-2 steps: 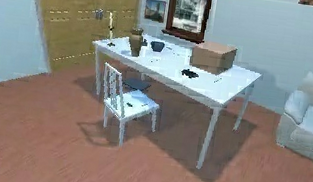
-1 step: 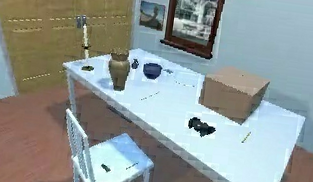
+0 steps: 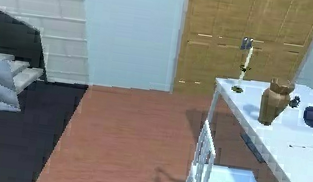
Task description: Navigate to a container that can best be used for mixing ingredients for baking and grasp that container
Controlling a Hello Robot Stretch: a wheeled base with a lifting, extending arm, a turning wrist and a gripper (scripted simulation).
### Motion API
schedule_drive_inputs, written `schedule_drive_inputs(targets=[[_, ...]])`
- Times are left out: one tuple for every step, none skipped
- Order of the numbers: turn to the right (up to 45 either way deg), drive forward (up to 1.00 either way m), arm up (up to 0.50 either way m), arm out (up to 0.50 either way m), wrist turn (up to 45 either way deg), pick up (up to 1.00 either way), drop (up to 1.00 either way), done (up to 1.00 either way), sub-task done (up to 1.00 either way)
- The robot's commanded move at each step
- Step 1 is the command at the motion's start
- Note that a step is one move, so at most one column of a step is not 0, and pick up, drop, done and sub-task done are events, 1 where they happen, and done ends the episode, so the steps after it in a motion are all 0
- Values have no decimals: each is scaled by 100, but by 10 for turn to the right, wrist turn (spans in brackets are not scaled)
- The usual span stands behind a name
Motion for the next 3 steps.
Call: schedule_drive_inputs(targets=[[-450,0,0,0,0,0,0,0,0],[450,0,0,0,0,0,0,0,0],[0,100,0,0,0,0,0,0,0]])
